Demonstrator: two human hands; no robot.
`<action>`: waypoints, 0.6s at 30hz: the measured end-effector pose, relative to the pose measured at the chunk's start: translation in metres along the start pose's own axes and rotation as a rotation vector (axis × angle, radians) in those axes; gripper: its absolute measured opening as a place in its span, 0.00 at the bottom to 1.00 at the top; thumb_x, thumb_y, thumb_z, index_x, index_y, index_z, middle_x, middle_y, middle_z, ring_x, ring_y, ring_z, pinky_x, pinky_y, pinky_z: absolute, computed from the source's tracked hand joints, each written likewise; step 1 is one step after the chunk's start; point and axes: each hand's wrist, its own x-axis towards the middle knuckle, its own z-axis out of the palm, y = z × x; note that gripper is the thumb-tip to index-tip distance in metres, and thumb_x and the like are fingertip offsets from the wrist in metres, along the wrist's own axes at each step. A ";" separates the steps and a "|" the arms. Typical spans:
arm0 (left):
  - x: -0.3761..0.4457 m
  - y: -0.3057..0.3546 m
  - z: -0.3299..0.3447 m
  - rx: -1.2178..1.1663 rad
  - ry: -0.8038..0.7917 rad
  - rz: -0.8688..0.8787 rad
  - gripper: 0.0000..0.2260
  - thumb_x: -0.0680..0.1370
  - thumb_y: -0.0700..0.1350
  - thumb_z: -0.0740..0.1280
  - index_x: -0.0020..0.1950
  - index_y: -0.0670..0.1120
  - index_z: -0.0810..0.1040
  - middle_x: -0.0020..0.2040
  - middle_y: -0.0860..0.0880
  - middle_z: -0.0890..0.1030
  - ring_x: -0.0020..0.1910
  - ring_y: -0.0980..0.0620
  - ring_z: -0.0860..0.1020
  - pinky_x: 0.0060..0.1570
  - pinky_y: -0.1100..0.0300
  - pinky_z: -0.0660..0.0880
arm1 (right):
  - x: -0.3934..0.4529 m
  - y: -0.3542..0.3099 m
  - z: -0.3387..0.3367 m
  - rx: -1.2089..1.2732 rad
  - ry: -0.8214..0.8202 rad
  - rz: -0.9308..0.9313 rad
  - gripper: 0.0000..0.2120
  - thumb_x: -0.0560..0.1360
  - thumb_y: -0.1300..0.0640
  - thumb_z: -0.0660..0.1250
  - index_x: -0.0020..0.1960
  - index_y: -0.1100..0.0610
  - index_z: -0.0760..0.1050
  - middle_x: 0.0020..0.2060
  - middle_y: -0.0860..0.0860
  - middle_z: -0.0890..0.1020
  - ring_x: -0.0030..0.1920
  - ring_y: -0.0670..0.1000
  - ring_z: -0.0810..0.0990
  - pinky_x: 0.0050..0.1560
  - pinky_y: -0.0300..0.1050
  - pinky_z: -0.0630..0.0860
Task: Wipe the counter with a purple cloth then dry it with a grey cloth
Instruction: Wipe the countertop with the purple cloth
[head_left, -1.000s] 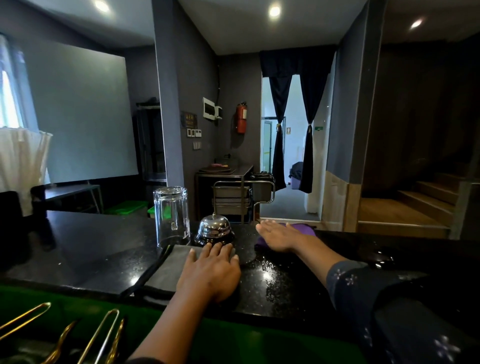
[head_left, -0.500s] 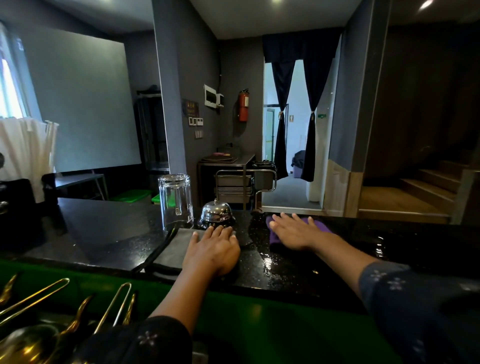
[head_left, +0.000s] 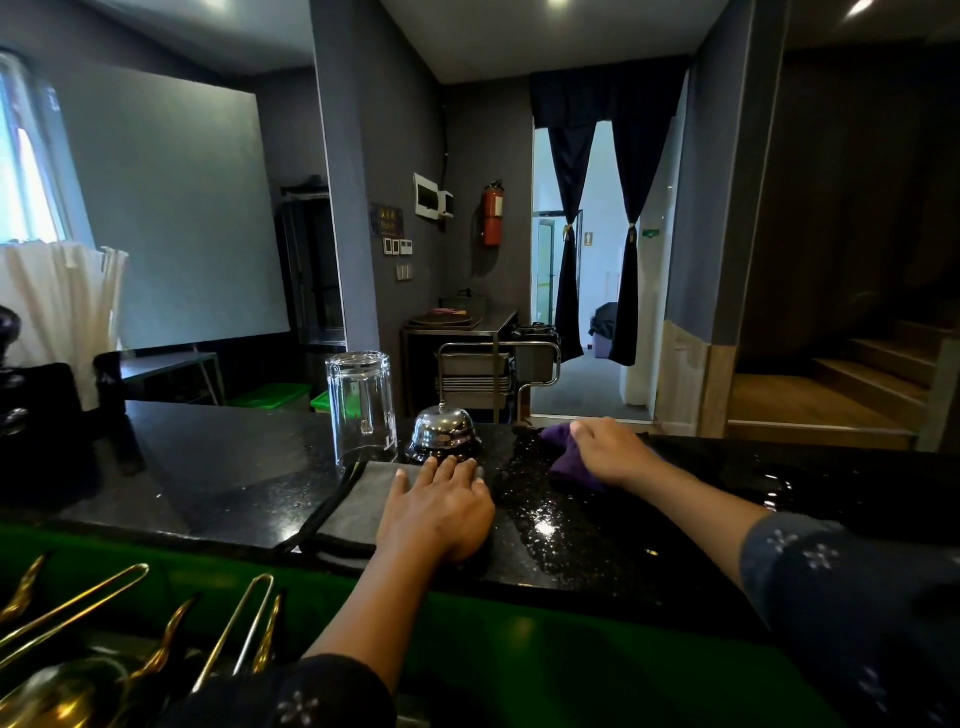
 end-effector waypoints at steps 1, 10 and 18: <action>0.001 0.000 0.001 -0.001 0.001 0.002 0.24 0.82 0.54 0.43 0.78 0.51 0.49 0.79 0.51 0.48 0.77 0.51 0.45 0.75 0.45 0.41 | 0.010 -0.001 0.002 0.026 0.025 0.020 0.20 0.84 0.54 0.47 0.60 0.55 0.78 0.60 0.59 0.78 0.61 0.58 0.75 0.60 0.49 0.67; 0.007 -0.003 0.003 -0.022 0.001 -0.004 0.25 0.81 0.55 0.43 0.78 0.52 0.49 0.79 0.52 0.48 0.77 0.52 0.44 0.75 0.46 0.40 | 0.059 -0.022 0.028 -0.289 -0.329 -0.035 0.25 0.83 0.44 0.39 0.79 0.46 0.49 0.79 0.49 0.49 0.78 0.55 0.45 0.73 0.65 0.40; 0.006 -0.002 0.004 -0.011 -0.004 0.001 0.25 0.81 0.54 0.43 0.78 0.51 0.49 0.79 0.51 0.47 0.77 0.52 0.45 0.75 0.46 0.41 | -0.012 -0.032 0.012 -0.298 -0.427 -0.272 0.22 0.84 0.51 0.41 0.78 0.44 0.44 0.79 0.47 0.46 0.78 0.50 0.44 0.75 0.59 0.39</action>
